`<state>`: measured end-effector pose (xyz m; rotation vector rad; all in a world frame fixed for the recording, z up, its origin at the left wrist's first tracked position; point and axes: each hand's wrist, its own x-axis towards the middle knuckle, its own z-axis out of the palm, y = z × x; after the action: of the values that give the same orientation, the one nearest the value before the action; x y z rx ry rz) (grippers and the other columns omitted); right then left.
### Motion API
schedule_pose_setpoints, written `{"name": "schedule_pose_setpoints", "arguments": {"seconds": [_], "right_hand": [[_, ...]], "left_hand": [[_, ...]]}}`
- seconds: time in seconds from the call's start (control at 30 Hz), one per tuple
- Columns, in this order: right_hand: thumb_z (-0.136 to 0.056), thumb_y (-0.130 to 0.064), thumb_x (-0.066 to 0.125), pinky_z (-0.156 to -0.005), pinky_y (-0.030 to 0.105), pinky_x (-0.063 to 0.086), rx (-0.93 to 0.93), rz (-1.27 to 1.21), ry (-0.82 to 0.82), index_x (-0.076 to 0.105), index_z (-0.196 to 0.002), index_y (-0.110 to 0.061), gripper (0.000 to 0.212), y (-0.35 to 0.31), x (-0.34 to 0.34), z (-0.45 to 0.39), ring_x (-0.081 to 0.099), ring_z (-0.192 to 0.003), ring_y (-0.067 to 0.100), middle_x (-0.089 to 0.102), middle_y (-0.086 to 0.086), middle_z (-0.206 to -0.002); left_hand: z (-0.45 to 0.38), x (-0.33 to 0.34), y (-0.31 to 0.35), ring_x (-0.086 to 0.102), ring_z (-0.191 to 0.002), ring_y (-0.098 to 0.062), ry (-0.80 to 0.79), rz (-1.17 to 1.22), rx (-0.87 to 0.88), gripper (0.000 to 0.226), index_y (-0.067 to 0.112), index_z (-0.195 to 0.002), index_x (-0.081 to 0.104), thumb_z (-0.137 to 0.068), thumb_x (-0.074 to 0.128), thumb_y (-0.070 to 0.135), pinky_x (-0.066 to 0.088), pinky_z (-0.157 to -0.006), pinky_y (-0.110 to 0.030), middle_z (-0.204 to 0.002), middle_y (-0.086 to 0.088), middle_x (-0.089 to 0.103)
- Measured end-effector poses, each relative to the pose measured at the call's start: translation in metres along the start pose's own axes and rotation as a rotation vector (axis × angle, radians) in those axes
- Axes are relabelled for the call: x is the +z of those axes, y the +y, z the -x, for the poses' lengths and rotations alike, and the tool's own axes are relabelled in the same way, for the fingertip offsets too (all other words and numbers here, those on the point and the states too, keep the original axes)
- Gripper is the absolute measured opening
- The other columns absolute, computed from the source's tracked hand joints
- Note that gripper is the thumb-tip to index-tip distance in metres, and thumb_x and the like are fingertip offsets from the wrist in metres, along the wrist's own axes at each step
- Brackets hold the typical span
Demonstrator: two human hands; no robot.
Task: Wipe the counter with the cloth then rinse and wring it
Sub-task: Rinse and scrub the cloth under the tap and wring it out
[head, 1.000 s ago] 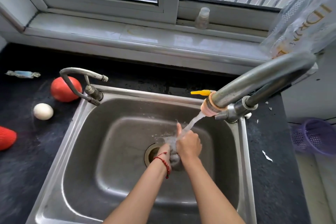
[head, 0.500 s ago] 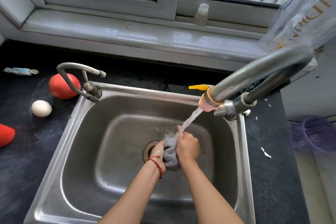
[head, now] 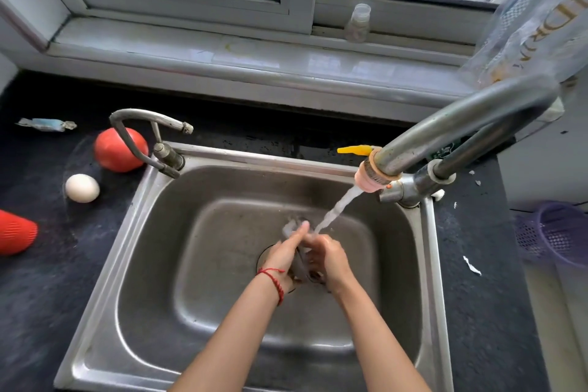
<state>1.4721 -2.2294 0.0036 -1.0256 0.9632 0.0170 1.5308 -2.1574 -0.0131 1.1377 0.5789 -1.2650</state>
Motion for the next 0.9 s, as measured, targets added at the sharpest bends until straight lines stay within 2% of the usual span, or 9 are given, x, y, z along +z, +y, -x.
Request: {"name": "schedule_pose_setpoints", "arguments": {"seconds": [0.1,0.2,0.33,0.43,0.53,0.67,0.77,0.83,0.9], "right_hand": [[-0.082,-0.005,0.049,-0.067,0.032,0.048,-0.153,0.247,0.066,0.072,-0.070,-0.009,0.026,0.002,-0.008,0.004,0.060,-0.067,0.014,0.067,0.006,-0.067],[-0.080,-0.007,0.062,-0.091,0.028,0.038,-0.271,0.430,0.290,0.067,-0.097,-0.015,0.020,0.013,-0.016,-0.002,0.047,-0.101,0.016,0.056,-0.001,-0.099],[-0.080,-0.038,0.065,-0.105,0.034,0.039,0.022,0.125,0.144,0.051,-0.127,-0.014,0.055,0.021,-0.027,-0.010,0.054,-0.116,0.015,0.055,0.003,-0.128],[-0.080,-0.051,0.055,-0.074,0.027,0.051,0.183,-0.013,-0.115,0.067,-0.108,-0.019,0.044,0.027,-0.029,-0.007,0.070,-0.084,0.007,0.075,-0.003,-0.095],[-0.083,-0.019,0.064,-0.046,0.018,0.046,-0.014,-0.047,0.020,0.065,-0.090,-0.006,0.016,0.024,-0.027,-0.011,0.061,-0.053,0.013,0.069,-0.005,-0.059],[-0.085,-0.005,0.060,-0.067,0.032,0.045,-0.297,0.187,0.144,0.058,-0.073,-0.011,0.014,0.004,-0.012,-0.009,0.054,-0.068,0.016,0.060,0.010,-0.069],[-0.087,-0.020,0.060,-0.066,0.031,0.043,-0.297,0.318,0.105,0.058,-0.061,-0.019,0.026,-0.002,0.007,0.000,0.052,-0.066,0.013,0.059,0.004,-0.063],[-0.086,-0.042,0.057,-0.056,0.031,0.034,-0.260,0.553,0.074,0.043,-0.041,-0.020,0.052,0.003,0.018,0.007,0.041,-0.052,0.012,0.045,-0.004,-0.048],[-0.085,-0.059,0.043,-0.059,0.034,0.037,-0.259,0.864,0.147,0.057,-0.048,-0.018,0.056,0.008,0.025,0.011,0.055,-0.061,0.024,0.058,0.007,-0.057]], "left_hand": [[0.002,0.002,-0.001,0.068,-0.059,-0.018,0.031,-0.057,0.185,0.009,0.006,-0.092,0.062,-0.083,0.063,0.008,0.057,-0.059,-0.028,-0.072,-0.010,0.071],[0.000,0.005,0.003,0.064,-0.071,-0.016,0.085,-0.312,0.321,0.013,0.004,-0.097,0.063,-0.084,0.060,0.005,0.053,-0.064,-0.021,-0.091,-0.014,0.067],[0.005,0.005,0.011,0.065,-0.065,-0.005,-0.042,-0.464,0.347,0.016,0.008,-0.097,0.066,-0.083,0.061,0.002,0.054,-0.062,-0.012,-0.087,-0.007,0.068],[0.011,-0.002,0.020,0.065,-0.063,-0.006,-0.075,-0.553,0.313,0.017,0.011,-0.090,0.067,-0.081,0.058,-0.002,0.053,-0.062,-0.013,-0.074,0.000,0.070],[0.009,-0.011,0.025,0.065,-0.086,-0.023,0.017,-0.448,0.281,0.026,-0.003,-0.104,0.065,-0.080,0.055,-0.003,0.052,-0.085,-0.030,-0.096,-0.017,0.070],[-0.005,-0.022,0.016,0.056,-0.116,-0.033,0.395,-0.484,0.169,0.040,-0.008,-0.119,0.056,-0.089,0.055,0.019,0.042,-0.098,-0.034,-0.125,-0.023,0.059],[-0.005,-0.015,-0.002,0.053,-0.117,-0.032,0.221,-0.514,0.007,0.044,0.005,-0.120,0.054,-0.093,0.046,0.039,0.041,-0.103,-0.043,-0.112,-0.018,0.060],[-0.008,-0.006,-0.014,0.049,-0.117,-0.033,0.236,-0.521,0.103,0.051,0.009,-0.131,0.043,-0.096,0.032,0.044,0.037,-0.105,-0.033,-0.095,-0.015,0.052],[-0.012,-0.003,-0.022,0.049,-0.112,-0.031,0.265,-0.486,0.172,0.046,0.008,-0.120,0.049,-0.099,0.023,0.039,0.032,-0.109,-0.030,-0.096,-0.017,0.045]]}}
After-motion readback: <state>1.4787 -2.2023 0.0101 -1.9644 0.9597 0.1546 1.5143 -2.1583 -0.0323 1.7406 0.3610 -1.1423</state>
